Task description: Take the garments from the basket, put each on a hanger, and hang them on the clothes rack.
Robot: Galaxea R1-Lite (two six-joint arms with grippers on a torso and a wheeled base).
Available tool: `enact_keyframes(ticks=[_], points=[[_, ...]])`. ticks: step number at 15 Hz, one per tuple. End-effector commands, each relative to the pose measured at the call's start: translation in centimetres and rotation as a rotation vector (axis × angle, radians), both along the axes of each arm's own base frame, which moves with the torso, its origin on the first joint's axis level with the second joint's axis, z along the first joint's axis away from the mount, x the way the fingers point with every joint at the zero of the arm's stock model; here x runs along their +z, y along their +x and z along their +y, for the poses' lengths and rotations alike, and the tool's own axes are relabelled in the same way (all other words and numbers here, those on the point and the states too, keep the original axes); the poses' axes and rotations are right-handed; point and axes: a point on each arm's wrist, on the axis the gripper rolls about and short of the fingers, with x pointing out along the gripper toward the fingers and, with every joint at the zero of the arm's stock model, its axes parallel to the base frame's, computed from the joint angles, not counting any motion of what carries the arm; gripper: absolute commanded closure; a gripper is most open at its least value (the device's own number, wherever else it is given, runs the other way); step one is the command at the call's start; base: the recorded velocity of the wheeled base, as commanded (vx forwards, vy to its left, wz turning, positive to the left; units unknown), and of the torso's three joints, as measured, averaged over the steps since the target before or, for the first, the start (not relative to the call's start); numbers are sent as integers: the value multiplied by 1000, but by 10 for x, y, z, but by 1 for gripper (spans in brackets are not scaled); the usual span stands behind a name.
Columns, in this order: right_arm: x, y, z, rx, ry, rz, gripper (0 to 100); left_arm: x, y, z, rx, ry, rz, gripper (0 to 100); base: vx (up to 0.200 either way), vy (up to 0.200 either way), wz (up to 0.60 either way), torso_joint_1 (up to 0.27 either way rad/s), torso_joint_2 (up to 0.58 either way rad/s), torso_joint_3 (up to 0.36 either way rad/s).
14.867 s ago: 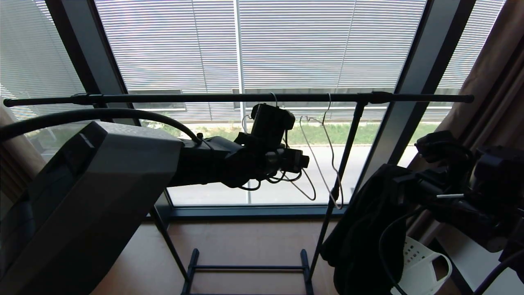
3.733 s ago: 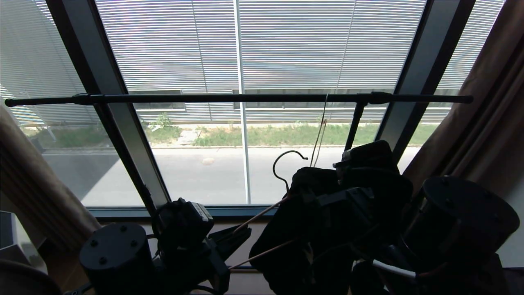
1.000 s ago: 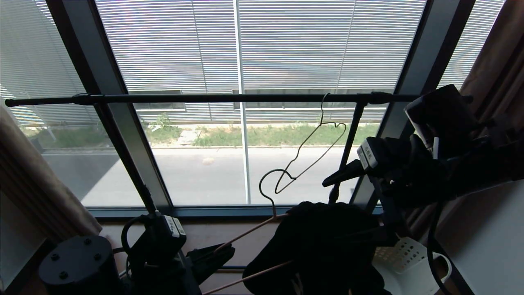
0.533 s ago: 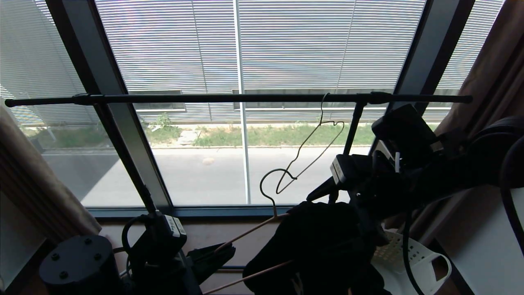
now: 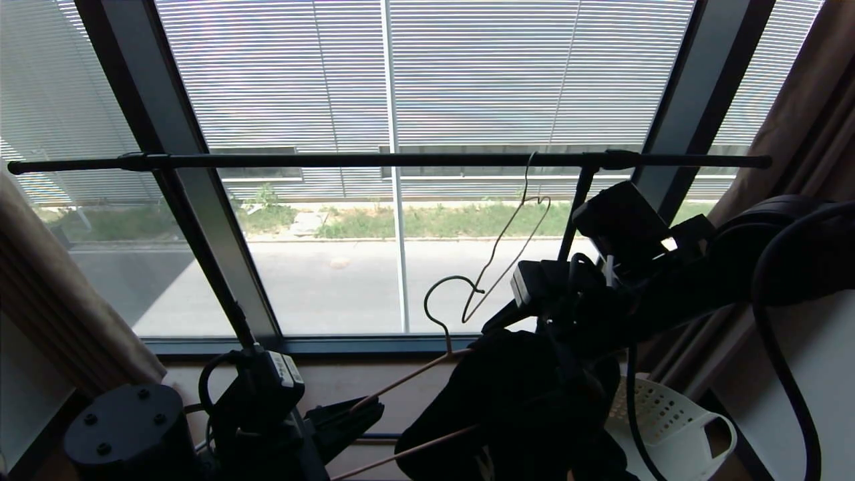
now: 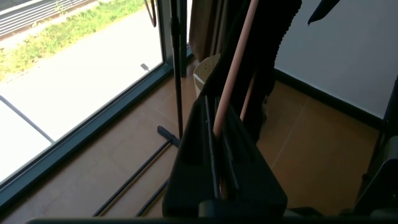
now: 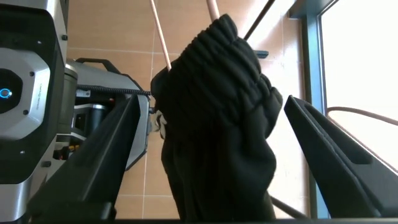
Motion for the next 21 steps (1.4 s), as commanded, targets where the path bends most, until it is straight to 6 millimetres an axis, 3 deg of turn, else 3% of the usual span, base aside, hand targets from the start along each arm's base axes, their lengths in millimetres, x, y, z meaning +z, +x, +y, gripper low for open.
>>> enact_keyframes(ticks=[1,4,5,19,20,21], points=[[-6,4,3,2,-7,12,0,0,0,0,0,-1,-2,100,0,0,0,0,0,0],[-7,4,3,1,-9,17,0,0,0,0,0,-1,-2,100,0,0,0,0,0,0],[-7,4,3,1,-10,18,100,0,0,0,0,-1,-2,100,0,0,0,0,0,0],[-5,2,2,-7,-6,23,100,0,0,-1,-3,-3,1,100,0,0,0,0,0,0],[-5,2,2,-7,-7,24,100,0,0,-1,-2,-3,2,0,0,0,0,0,0,0],[-4,2,2,-7,-5,22,100,1,0,-1,-2,-8,3,0,0,0,0,0,0,0]])
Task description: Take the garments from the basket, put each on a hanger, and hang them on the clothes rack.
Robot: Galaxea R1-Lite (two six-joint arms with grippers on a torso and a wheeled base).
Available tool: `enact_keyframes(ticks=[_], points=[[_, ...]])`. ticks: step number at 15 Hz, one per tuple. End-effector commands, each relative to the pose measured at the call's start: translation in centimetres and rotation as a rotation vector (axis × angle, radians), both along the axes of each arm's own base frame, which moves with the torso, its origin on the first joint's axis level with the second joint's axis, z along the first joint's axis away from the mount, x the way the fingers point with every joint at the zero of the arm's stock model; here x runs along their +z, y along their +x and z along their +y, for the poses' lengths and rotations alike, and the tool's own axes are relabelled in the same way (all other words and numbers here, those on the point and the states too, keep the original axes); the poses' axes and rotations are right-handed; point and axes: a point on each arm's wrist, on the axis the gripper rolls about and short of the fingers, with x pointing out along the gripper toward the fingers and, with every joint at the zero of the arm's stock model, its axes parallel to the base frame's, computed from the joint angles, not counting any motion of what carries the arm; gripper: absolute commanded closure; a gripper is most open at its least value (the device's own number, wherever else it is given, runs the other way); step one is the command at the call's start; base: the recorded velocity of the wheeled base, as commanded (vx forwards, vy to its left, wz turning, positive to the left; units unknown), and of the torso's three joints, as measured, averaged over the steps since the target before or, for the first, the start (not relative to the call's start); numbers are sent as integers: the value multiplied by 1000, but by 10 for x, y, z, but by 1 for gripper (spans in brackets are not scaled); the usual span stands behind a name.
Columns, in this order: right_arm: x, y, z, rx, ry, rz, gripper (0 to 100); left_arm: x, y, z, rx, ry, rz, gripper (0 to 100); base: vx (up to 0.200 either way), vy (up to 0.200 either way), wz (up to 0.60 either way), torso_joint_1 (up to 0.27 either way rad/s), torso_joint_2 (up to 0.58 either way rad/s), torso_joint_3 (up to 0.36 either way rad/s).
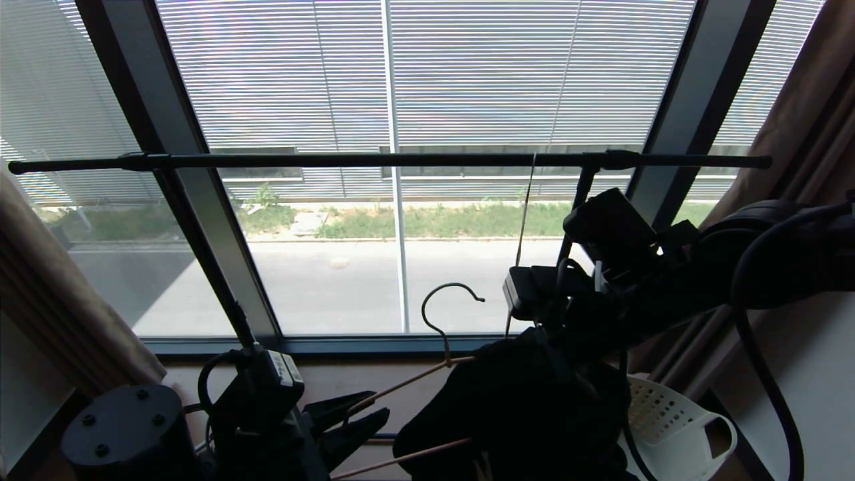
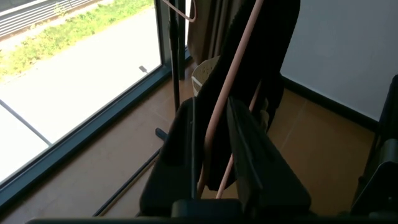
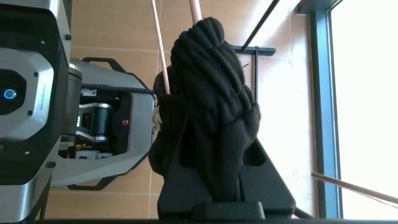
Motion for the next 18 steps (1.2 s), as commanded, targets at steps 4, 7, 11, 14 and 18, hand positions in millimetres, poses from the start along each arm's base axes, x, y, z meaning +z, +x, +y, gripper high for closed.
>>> enact_keyframes(ticks=[4,7,11,14,18], points=[[1,-1,-1,-2,0,-4,100,1,2,0,9,-3,-5,0,0,0,0,0,0,0],[-2,-2,-2,-3,-6,6,100,4,6,6,41,-11,-19,0,0,0,0,0,0,0],[-5,8,-18,-82,-44,-5,100,8,16,34,168,-31,-15,0,0,0,0,0,0,0],[7,19,-22,-125,-38,-64,100,24,19,42,141,-123,-40,0,0,0,0,0,0,0],[30,16,-25,-185,-16,-112,100,30,27,47,184,-179,-23,0,0,0,0,0,0,0]])
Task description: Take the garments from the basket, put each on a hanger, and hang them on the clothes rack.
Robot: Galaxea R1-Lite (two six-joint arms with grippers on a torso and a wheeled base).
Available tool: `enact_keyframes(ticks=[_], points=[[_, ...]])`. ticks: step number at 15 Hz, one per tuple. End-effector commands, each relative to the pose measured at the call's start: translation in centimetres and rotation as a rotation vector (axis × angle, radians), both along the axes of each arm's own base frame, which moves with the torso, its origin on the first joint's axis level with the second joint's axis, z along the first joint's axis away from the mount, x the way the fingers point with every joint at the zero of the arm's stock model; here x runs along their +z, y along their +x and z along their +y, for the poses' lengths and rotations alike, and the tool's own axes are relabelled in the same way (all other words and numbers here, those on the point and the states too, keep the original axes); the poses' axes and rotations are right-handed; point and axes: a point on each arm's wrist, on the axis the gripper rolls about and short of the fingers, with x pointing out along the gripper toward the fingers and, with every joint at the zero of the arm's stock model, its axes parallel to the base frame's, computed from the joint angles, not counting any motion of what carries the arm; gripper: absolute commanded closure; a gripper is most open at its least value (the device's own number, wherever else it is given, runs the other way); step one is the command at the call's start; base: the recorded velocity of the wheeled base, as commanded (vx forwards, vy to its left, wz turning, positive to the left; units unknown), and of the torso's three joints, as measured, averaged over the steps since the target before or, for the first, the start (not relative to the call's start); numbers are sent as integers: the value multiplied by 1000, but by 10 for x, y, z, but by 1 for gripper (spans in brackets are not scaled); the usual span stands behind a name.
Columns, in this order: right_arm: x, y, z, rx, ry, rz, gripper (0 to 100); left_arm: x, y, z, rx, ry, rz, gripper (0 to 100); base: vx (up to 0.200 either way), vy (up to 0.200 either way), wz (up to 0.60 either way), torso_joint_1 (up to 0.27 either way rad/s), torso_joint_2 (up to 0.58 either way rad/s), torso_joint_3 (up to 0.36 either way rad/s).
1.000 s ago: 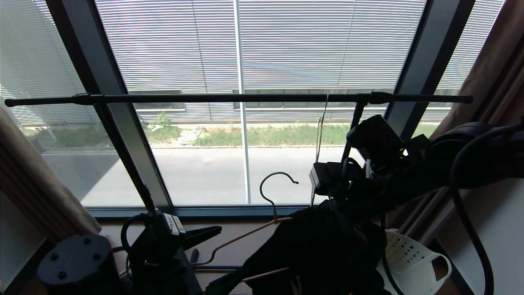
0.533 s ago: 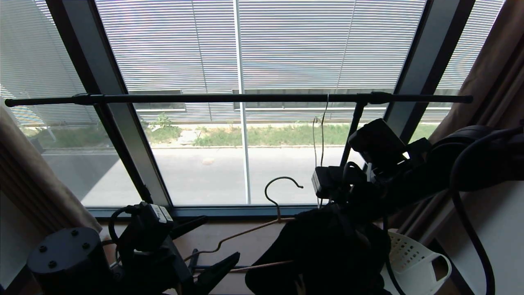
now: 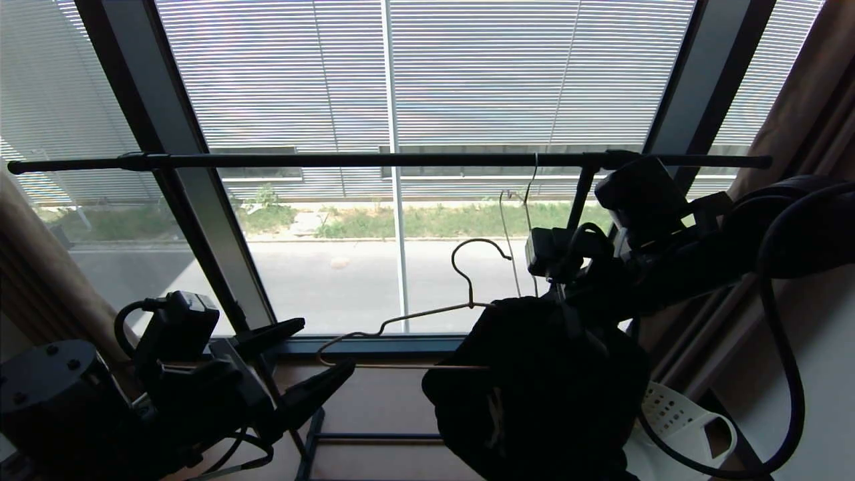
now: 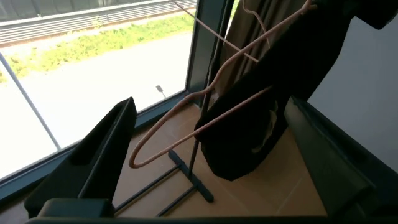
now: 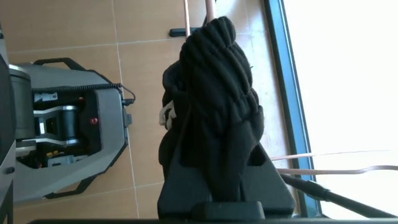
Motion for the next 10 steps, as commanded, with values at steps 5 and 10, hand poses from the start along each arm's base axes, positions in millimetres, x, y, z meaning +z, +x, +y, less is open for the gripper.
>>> enact_keyframes(ticks=[5,10], points=[[25,-14,-13,-87,23,-41,100,-1,13,-2,19,-104,91,0,0,0,0,0,0,0],[51,-35,-24,-194,65,-66,100,-21,0,-12,-18,-196,329,0,0,0,0,0,0,0]])
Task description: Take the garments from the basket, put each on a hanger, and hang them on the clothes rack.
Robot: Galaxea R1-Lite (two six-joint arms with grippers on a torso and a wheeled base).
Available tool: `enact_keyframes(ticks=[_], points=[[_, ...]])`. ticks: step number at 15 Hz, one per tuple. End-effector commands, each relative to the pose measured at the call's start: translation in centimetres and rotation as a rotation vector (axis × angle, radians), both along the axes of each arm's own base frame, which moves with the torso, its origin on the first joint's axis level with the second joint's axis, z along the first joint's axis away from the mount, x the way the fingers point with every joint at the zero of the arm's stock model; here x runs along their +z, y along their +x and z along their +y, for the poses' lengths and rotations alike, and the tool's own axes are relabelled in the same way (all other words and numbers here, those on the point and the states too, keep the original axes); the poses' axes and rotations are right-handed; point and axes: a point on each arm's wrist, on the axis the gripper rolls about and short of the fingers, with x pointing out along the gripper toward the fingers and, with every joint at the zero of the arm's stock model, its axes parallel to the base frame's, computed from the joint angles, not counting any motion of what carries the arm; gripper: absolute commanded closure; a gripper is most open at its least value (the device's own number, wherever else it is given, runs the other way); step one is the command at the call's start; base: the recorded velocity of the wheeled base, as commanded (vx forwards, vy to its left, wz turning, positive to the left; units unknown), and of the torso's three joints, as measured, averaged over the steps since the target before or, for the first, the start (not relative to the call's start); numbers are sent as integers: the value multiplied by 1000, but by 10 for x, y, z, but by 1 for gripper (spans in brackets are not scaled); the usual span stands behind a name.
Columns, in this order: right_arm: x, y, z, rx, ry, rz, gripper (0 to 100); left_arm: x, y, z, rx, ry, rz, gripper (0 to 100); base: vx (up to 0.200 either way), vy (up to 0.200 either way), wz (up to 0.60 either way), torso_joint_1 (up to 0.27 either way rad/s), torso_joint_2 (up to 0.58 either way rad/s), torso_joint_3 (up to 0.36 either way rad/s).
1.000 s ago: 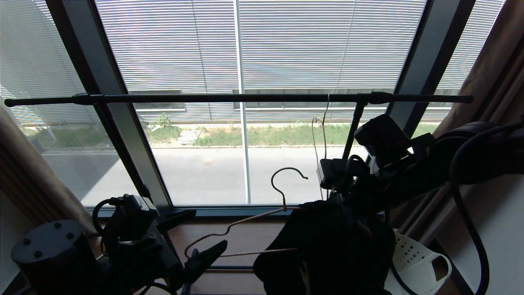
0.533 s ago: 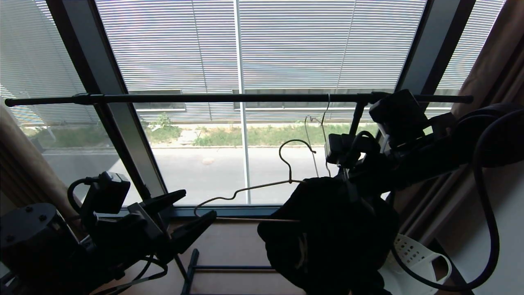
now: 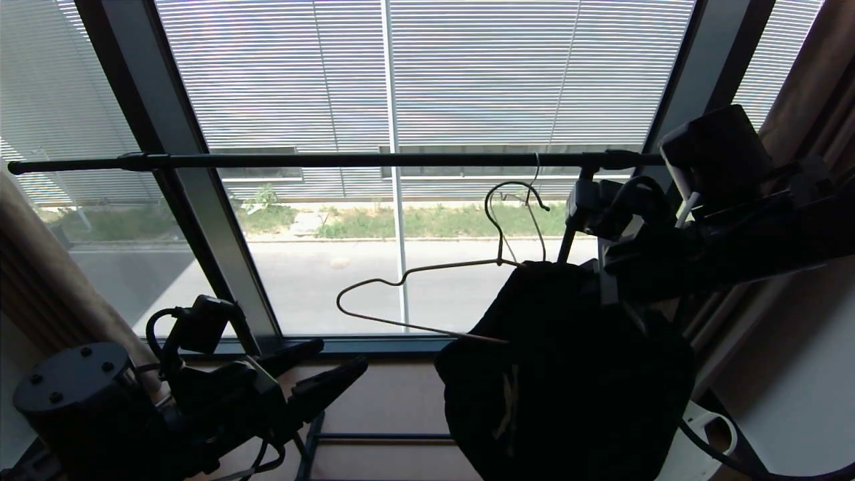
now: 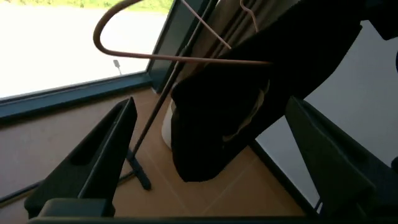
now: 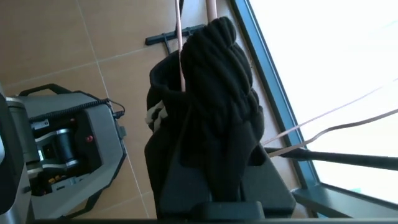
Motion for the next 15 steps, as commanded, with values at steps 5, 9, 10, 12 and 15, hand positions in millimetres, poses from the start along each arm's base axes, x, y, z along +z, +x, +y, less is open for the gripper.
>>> enact_keyframes(ticks=[5,9,10,12,15], points=[[3,-5,-20,19,115,-43,100,-31,6,-4,18,-46,244,0,0,0,0,0,0,0],[-10,-2,-24,95,216,-73,100,-44,24,-15,16,-52,291,0,0,0,0,0,0,0],[-8,-3,-24,107,227,-77,100,-45,28,-17,14,-54,286,0,0,0,0,0,0,0],[-4,-8,-25,125,242,-84,100,-46,35,-23,8,-64,277,0,0,0,0,0,0,0],[-3,-14,-22,149,246,-87,100,-48,37,-27,-3,-63,277,0,0,0,0,0,0,0]])
